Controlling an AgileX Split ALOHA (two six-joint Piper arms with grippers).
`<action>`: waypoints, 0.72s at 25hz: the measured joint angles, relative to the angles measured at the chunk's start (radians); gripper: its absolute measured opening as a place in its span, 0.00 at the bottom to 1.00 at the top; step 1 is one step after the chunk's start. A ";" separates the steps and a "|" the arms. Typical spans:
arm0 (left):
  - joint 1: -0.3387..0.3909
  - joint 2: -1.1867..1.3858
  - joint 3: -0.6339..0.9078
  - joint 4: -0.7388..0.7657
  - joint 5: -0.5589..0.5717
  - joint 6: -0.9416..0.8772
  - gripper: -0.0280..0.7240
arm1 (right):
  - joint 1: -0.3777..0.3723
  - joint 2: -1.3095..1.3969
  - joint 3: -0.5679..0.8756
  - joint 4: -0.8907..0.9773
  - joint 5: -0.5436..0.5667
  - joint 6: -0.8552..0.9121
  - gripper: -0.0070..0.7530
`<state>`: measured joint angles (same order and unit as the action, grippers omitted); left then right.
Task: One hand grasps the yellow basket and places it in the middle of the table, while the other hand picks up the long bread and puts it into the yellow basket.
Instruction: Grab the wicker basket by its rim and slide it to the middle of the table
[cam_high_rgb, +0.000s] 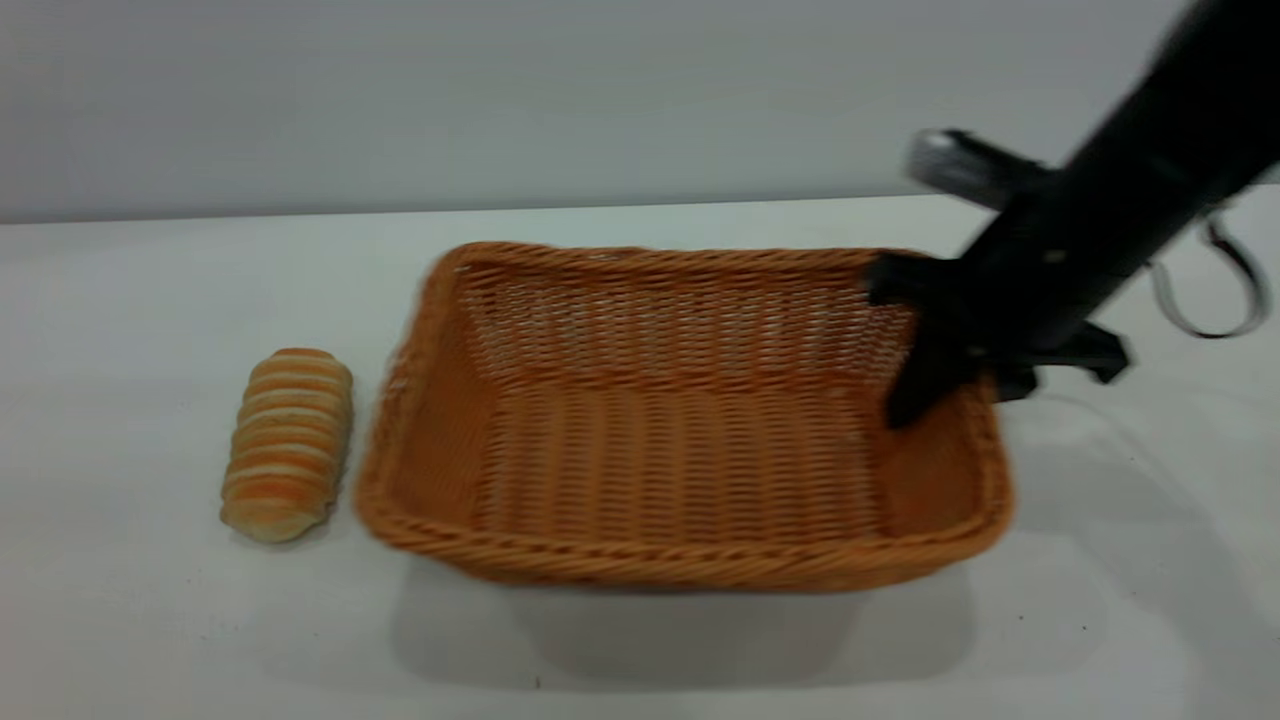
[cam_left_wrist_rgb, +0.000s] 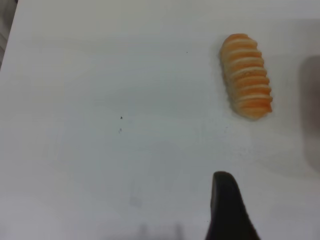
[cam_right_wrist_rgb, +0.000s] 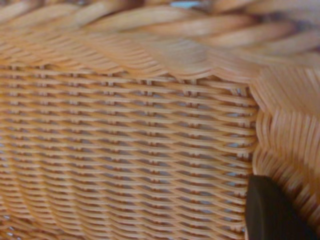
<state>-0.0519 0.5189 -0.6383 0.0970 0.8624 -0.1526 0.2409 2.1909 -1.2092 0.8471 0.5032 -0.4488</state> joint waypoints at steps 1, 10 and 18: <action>0.000 0.000 0.000 0.000 0.001 0.000 0.69 | 0.016 0.021 -0.028 -0.003 0.012 0.007 0.14; 0.000 0.000 0.000 0.000 0.012 0.000 0.69 | 0.024 0.048 -0.110 -0.031 0.105 0.022 0.45; 0.000 0.000 0.000 0.001 0.014 0.001 0.69 | -0.175 -0.112 -0.110 -0.085 0.298 0.022 0.71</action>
<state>-0.0519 0.5189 -0.6383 0.0979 0.8767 -0.1514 0.0661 2.0792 -1.3195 0.7626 0.8016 -0.4267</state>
